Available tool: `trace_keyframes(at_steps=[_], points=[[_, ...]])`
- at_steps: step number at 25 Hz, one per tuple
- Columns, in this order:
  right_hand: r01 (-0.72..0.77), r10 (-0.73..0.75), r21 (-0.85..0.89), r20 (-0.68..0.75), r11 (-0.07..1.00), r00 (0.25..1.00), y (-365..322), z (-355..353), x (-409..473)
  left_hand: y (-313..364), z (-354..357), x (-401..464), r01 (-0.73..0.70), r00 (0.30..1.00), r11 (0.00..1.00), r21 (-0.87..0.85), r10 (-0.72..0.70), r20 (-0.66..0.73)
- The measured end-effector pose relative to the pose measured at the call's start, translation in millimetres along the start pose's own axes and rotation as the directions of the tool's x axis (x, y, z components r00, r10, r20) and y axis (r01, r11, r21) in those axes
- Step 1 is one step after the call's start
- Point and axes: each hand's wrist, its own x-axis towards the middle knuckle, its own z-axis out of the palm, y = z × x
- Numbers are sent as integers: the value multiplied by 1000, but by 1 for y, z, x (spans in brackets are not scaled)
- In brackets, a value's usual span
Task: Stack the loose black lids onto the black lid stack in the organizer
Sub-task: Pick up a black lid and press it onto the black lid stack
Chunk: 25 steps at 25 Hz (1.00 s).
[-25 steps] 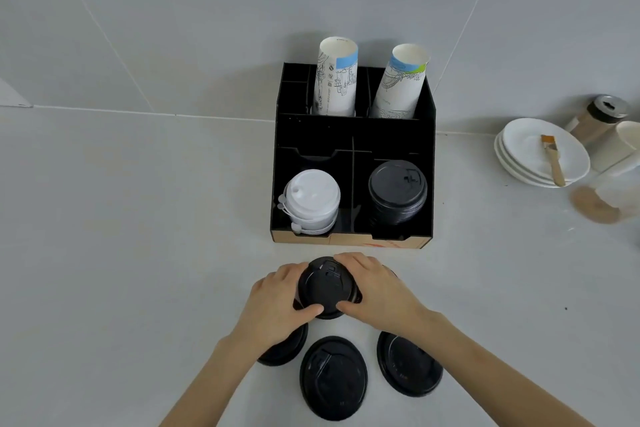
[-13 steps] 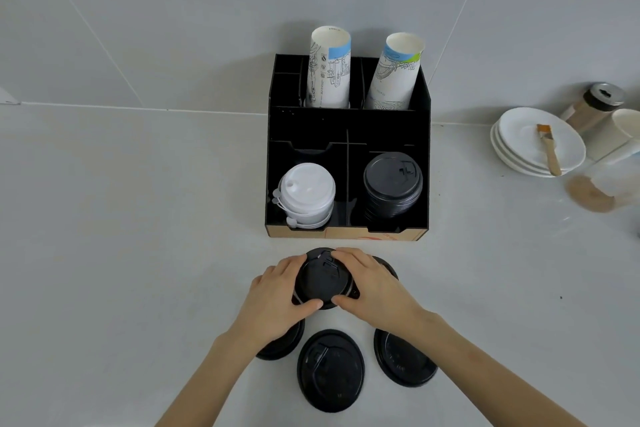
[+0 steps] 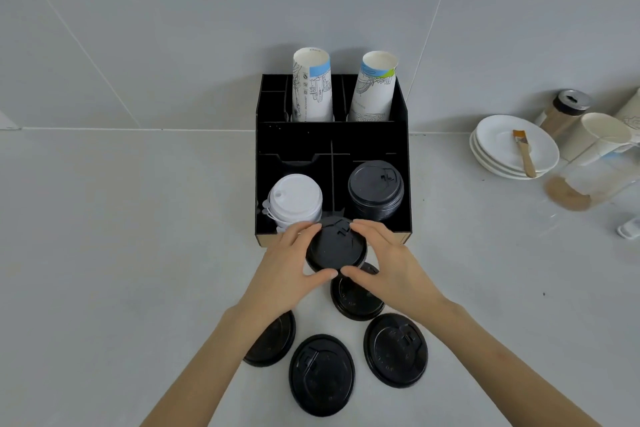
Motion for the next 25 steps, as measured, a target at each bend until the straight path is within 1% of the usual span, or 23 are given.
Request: trace_keyframes(at_steps=[5, 8, 12, 17, 20, 25], points=[[2, 1, 23, -124, 1000, 992, 7, -25, 10, 19, -10, 25, -67, 996, 998, -20, 65, -67], [-19, 26, 37, -177, 999, 984, 13, -38, 19, 29, -15, 44, -94, 993, 995, -20, 93, -76], [-61, 67, 37, -220, 997, 973, 25, -48, 35, 37, -15, 72, -113, 992, 994, 10, 113, -51], [-88, 92, 28, -235, 996, 968, 36, -51, 52, 36, -11, 98, -84, 996, 996, 19, 85, -6], [-108, 112, 28, -249, 994, 962, 42, -50, 56, 35, -7, 107, -64, 997, 998, 28, 63, 40], [-146, 153, 44, -257, 988, 954, 51, -45, 53, 35, 1, 116, -83, 990, 995, 49, 77, 119]])
